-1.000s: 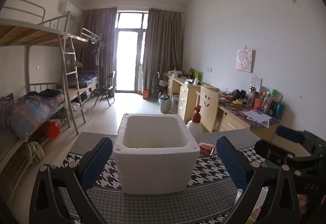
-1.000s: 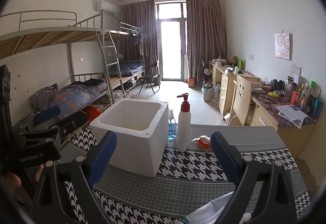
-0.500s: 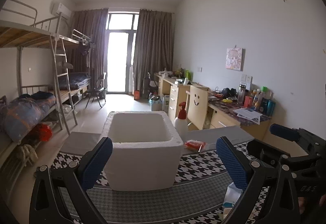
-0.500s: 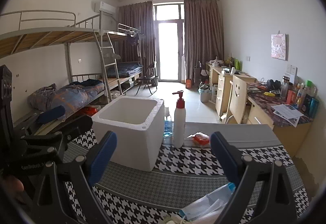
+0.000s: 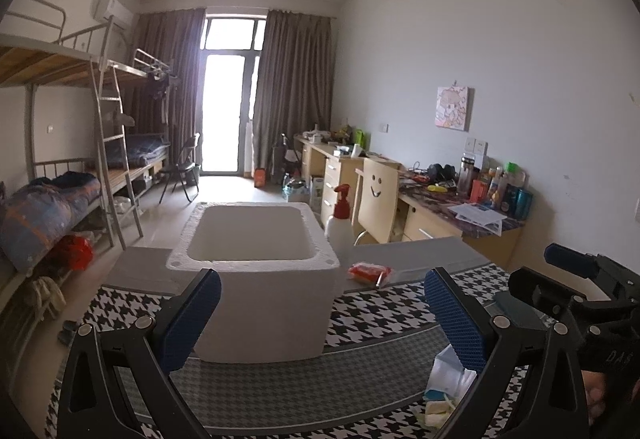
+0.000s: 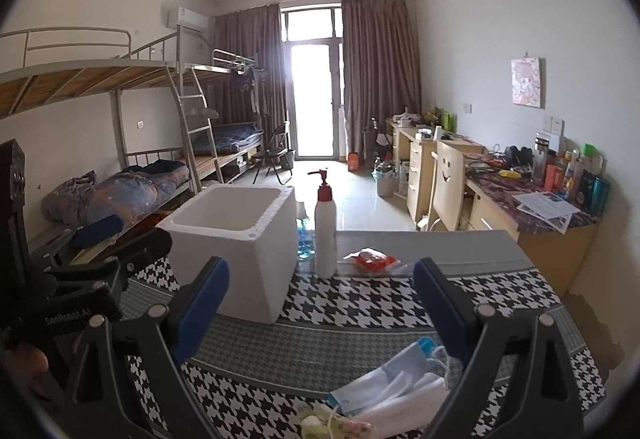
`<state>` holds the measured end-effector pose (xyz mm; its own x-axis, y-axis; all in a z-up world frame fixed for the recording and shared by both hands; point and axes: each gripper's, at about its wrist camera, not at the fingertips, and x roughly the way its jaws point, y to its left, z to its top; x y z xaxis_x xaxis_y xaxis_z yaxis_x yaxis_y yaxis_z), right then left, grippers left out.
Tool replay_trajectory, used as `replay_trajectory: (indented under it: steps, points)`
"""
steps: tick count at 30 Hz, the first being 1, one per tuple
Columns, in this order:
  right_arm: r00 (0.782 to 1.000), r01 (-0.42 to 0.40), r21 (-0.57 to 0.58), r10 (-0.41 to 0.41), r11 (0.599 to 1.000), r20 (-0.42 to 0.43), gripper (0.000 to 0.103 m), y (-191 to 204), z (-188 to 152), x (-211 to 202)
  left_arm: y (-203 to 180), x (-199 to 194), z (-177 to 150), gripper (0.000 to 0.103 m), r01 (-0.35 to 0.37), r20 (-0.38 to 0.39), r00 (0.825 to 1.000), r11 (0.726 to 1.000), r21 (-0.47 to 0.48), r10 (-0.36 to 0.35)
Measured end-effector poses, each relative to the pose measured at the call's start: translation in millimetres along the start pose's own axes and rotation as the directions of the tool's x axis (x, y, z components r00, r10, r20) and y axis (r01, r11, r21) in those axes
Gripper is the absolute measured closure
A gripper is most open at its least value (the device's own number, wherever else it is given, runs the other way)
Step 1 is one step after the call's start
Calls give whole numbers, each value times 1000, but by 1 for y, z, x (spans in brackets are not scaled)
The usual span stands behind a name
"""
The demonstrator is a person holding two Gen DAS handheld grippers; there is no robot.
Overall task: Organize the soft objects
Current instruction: 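Withdraw both tools from the foam box back toward the table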
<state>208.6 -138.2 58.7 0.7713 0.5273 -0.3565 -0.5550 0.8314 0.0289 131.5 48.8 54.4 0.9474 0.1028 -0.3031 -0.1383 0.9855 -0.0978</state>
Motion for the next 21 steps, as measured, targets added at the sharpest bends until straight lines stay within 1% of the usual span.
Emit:
replay_trajectory:
  steps: [6, 12, 16, 21]
  points:
    - [1000, 30, 25, -30, 999, -4, 8, -15, -7, -5, -14, 5, -6, 1, 29, -14, 999, 999, 15, -29]
    - [997, 77, 56, -77, 995, -4, 8, -29, -18, -12, -30, 14, -11, 1, 66, -48, 997, 997, 49, -64]
    - [996, 88, 79, -88, 993, -5, 8, -41, -25, -18, -39, 16, -14, 1, 97, -52, 994, 994, 58, -94]
    - [994, 112, 90, -113, 990, -2, 8, -50, -31, -26, -52, 21, -21, 1, 144, -78, 987, 988, 63, -139]
